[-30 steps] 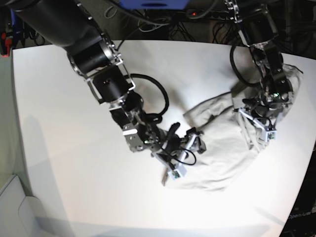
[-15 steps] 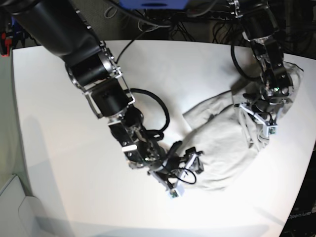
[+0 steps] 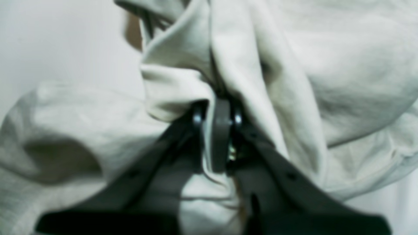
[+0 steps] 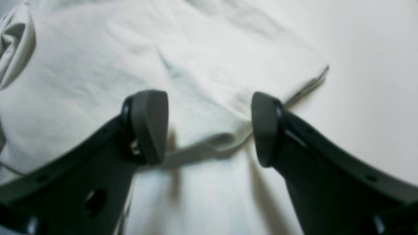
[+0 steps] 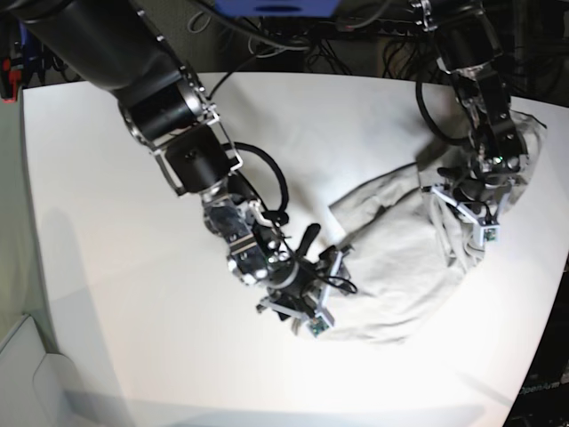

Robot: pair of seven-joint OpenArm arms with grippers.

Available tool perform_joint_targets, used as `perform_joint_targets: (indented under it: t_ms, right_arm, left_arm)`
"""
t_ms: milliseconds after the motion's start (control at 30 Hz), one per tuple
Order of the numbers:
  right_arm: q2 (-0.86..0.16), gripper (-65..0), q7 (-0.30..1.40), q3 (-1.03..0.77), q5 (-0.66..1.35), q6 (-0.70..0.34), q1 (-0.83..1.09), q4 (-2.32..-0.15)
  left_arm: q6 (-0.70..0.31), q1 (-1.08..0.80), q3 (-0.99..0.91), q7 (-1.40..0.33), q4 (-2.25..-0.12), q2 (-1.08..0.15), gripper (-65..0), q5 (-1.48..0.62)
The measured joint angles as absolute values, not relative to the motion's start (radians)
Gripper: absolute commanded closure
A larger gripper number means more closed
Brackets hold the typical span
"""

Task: Layout the t-shirt on the table in an organized manner, then fold the t-shirt properly
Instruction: 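Pull the shirt apart with both grippers, right gripper dragging outward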

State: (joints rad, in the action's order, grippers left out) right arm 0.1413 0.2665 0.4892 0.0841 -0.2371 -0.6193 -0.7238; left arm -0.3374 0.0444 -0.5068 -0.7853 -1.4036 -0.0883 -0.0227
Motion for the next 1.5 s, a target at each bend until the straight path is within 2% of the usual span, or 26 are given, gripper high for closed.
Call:
perform_joint_targets:
  t_ms: [67, 333, 567, 633, 800, 1000, 1400, 1500]
  right_arm:
    - [0.142, -40.8, 0.260, 0.489, 0.062, -0.204, -0.619, -0.724]
    - [0.147, -40.6, 0.207, 0.492, 0.056, -0.201, -0.617, -0.574]
    - [0.147, -38.6, 0.175, 0.491, 0.056, -0.200, -0.620, -0.567]
    - [0.147, -35.4, 0.175, 0.491, 0.056, -0.200, -0.619, -0.567]
    - [0.147, -22.5, 0.174, 0.491, 0.056, -0.200, -0.620, -0.567]
    - [0.147, 0.0, 0.099, 0.491, 0.056, -0.200, -0.620, -0.567]
    - [0.147, 0.0, 0.104, 0.489, 0.056, -0.200, -0.621, -0.572]
    - [0.122, 0.0, 0.198, 0.489, 0.057, -0.200, -0.598, -0.667]
  left_arm:
    - [-0.337, 0.044, -0.507, -0.785, -1.404, -0.088, -0.2, -0.023]
    - [-0.337, 0.043, -0.507, -0.785, -1.406, -0.089, -0.2, -0.023]
    - [-0.337, 0.043, -0.507, -0.786, -1.406, -0.088, -0.2, -0.023]
    - [-0.337, 0.043, -0.507, -0.786, -1.406, -0.088, -0.2, -0.023]
    - [-0.337, 0.043, -0.507, -0.786, -1.406, -0.088, -0.2, -0.023]
    - [-0.337, 0.043, -0.507, -0.786, -1.406, -0.088, -0.2, -0.023]
    - [-0.337, 0.043, -0.507, -0.786, -1.406, -0.088, -0.2, -0.023]
    - [-0.338, 0.039, -0.511, -0.795, -1.417, -0.087, -0.2, -0.023]
